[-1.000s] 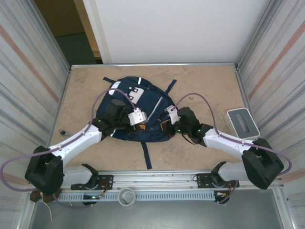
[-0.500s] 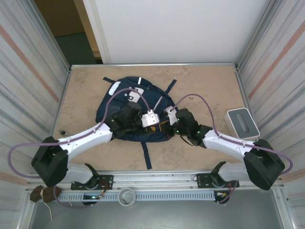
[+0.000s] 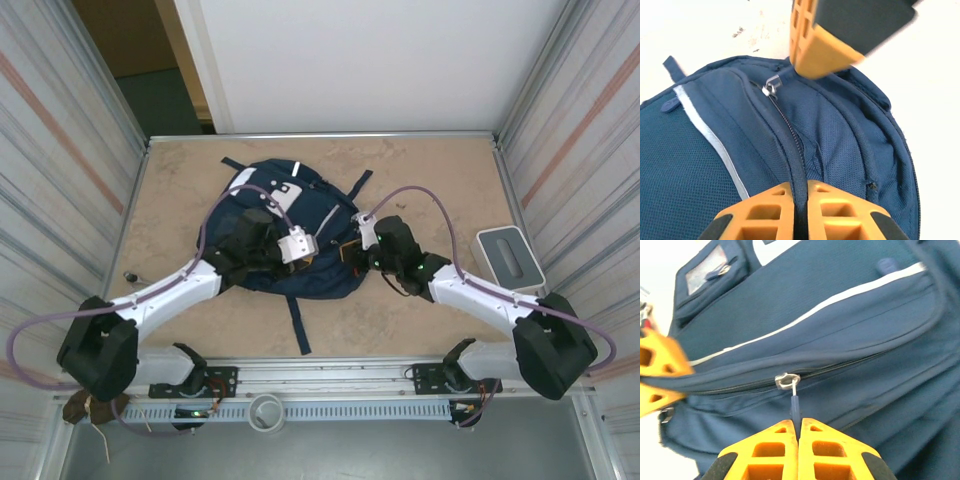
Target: Pack the student bag
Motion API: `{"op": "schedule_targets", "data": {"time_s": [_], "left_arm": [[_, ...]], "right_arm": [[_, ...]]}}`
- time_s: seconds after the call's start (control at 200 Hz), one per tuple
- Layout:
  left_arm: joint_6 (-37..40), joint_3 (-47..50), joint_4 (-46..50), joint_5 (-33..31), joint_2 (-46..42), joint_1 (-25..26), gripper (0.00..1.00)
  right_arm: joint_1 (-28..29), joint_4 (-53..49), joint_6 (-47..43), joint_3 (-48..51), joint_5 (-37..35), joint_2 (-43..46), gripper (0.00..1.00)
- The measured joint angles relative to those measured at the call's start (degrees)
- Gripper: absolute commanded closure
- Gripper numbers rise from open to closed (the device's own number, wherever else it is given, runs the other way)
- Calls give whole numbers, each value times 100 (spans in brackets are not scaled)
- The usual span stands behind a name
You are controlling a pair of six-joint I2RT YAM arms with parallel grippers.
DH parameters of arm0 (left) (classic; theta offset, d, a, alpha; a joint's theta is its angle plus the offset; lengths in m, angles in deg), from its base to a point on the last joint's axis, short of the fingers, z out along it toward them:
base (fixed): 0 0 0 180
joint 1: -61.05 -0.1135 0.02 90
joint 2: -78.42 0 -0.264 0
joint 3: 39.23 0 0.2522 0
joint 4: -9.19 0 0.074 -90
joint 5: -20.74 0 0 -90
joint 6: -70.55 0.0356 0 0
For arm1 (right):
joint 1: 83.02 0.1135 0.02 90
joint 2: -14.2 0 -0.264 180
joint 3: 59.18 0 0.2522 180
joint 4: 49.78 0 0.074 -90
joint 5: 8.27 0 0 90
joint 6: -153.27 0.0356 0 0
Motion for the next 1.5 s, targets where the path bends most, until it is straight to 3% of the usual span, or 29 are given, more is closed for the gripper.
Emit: {"op": "schedule_targets", "data": {"time_s": [0.165,0.281,0.326,0.426,0.621,0.817,1.002,1.072,1.202,1.298,1.408,1.503], "left_arm": [[98,328,-42,275,-393,-409,88],[85,378,13,273,-485,-439,56],[28,376,44,188,-505,-404,50],[-70,330,138,-264,-516,-94,41],[-420,-304,328,-1126,-199,817,35],[-640,-1123,398,-1808,892,1158,43],[-638,-1163,450,-2024,1351,1134,82],[-640,-1139,402,-1943,1281,1099,90],[-411,-686,133,-1340,868,881,95],[-205,-116,-149,-520,299,487,95],[-151,479,-356,551,-354,-210,92],[-111,745,-417,916,-682,-616,84]], "right_arm": [[-144,-37,-13,-168,83,-219,100],[-138,-35,-20,-168,129,-232,100],[-142,-48,-20,-168,103,-232,100],[-125,-55,-20,-168,31,-229,100],[-52,-52,-17,-166,-33,-192,100],[15,-26,-7,-61,-146,15,100],[26,20,7,101,-195,85,100],[26,20,7,188,-223,85,100],[26,50,0,221,-262,85,100],[9,-20,-11,219,-437,85,100],[-33,-184,-11,151,-686,85,100],[-61,-192,-11,107,-785,85,100]]}}
